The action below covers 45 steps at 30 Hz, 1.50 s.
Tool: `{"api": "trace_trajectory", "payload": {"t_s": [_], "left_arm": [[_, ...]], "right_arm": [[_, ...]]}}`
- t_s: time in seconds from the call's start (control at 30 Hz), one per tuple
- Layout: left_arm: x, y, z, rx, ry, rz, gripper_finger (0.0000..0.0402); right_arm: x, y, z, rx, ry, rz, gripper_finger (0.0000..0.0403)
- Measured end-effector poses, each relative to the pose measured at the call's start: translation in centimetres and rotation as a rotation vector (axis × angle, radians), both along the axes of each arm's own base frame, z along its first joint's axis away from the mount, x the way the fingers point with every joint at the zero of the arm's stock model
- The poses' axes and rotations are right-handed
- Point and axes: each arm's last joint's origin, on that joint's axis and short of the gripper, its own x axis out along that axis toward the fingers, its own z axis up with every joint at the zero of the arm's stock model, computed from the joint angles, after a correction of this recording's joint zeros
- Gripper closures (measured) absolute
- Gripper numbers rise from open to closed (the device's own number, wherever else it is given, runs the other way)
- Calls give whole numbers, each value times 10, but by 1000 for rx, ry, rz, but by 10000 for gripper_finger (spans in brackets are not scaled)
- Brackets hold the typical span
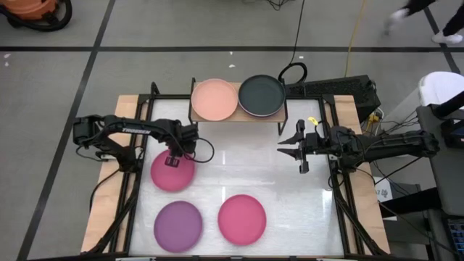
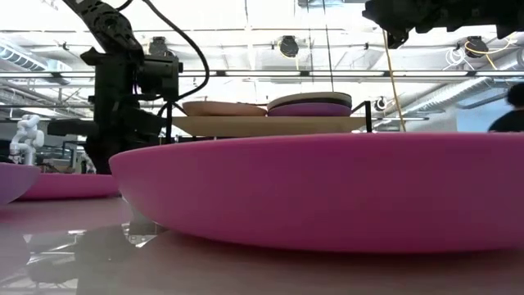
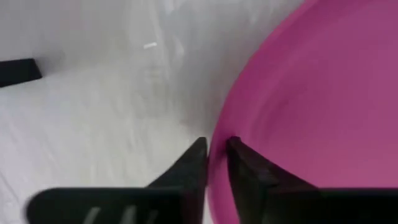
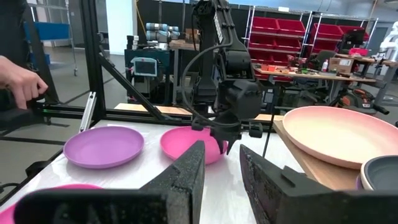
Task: Place and stack plates onto a shelf
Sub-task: Stack the top pink plate on top of the light pink plate on the shelf
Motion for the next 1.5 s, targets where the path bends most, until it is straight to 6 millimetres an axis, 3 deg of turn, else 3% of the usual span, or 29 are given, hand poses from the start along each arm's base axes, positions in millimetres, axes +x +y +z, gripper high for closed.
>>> {"api": "trace_trajectory", "payload": {"t_s": [0.17,0.33,0.7,0.97,1.13,1.3,1.5], "left_arm": [[0,-1,8,-44,13,13,388],[4,0,44,-22,-37,39,391],[6,3,175,136,-418,36,391],[6,44,255,375,-765,246,391],[5,86,268,375,-832,463,391],[14,129,258,226,-820,645,391],[22,167,243,106,-718,756,391]], "right_arm": [[0,0,0,0,0,0,316],[0,0,0,-1,0,-1,316],[0,0,0,-1,1,-3,316],[0,0,0,0,-2,-5,316],[0,0,0,20,-3,-5,316],[0,0,0,26,-3,-5,316],[0,0,0,26,-3,-5,316]]}}
